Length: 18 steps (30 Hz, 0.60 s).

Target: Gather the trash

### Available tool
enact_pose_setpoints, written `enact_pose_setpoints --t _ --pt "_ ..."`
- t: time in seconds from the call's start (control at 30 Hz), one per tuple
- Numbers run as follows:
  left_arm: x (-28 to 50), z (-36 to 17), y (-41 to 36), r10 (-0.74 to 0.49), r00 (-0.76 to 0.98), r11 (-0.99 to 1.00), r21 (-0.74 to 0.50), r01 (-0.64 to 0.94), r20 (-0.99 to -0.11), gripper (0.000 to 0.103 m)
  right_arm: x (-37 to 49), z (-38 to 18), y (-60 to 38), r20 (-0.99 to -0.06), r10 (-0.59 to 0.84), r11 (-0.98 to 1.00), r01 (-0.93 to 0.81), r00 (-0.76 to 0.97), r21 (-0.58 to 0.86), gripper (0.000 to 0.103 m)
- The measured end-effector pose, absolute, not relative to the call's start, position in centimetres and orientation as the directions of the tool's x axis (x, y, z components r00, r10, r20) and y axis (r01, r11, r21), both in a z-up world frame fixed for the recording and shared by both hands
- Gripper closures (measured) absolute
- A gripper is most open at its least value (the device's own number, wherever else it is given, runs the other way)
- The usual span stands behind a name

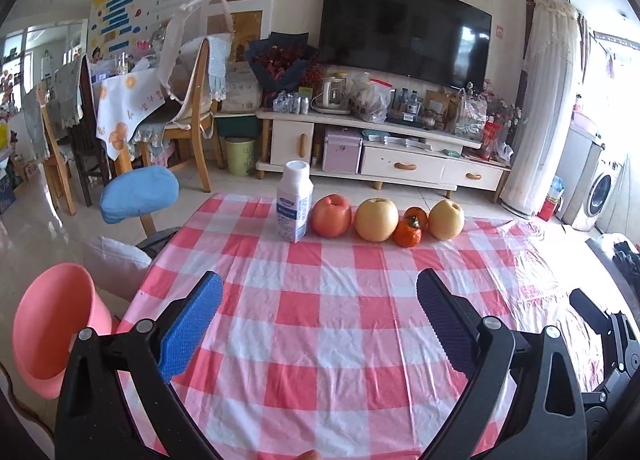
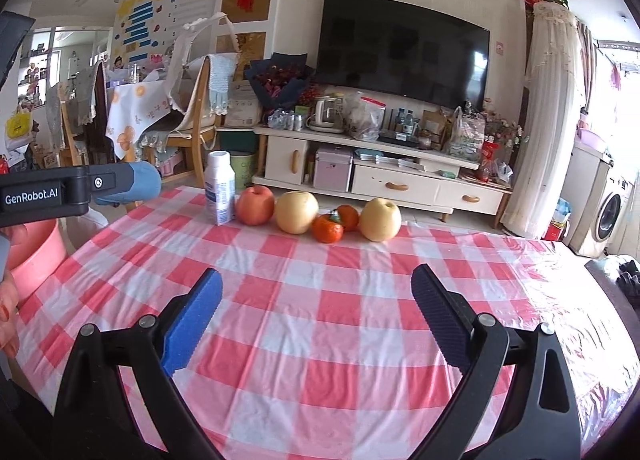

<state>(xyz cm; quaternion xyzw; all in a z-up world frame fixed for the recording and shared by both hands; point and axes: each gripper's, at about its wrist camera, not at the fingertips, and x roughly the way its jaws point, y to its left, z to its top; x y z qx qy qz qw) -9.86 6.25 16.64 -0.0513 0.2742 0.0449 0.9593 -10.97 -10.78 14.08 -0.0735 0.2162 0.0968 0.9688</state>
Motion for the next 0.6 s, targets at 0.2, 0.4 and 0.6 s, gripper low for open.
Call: enact_pose_setpoints --t 0.2,0.4,0.6 --pt "-9.3 16.4 4.3 0.052 0.845 0.995 -0.043 -0.089 -0.533 0.006 -10.5 14.0 -12.4 -0.429 0.137 0.978 -0.191 0.893 -0.084 0.007" --pt "-9.2 16.1 2.7 0.05 0.848 0.997 -0.019 -0.071 -0.527 0.006 -10.0 13.9 -13.9 -0.428 0.123 0.984 -0.166 0.895 -0.064 0.007" --pt "-8.8 15.6 2.2 0.059 0.835 0.997 -0.005 -0.074 -0.547 0.006 -9.8 13.6 -14.5 -0.426 0.11 0.986 -0.153 0.898 -0.069 0.007"
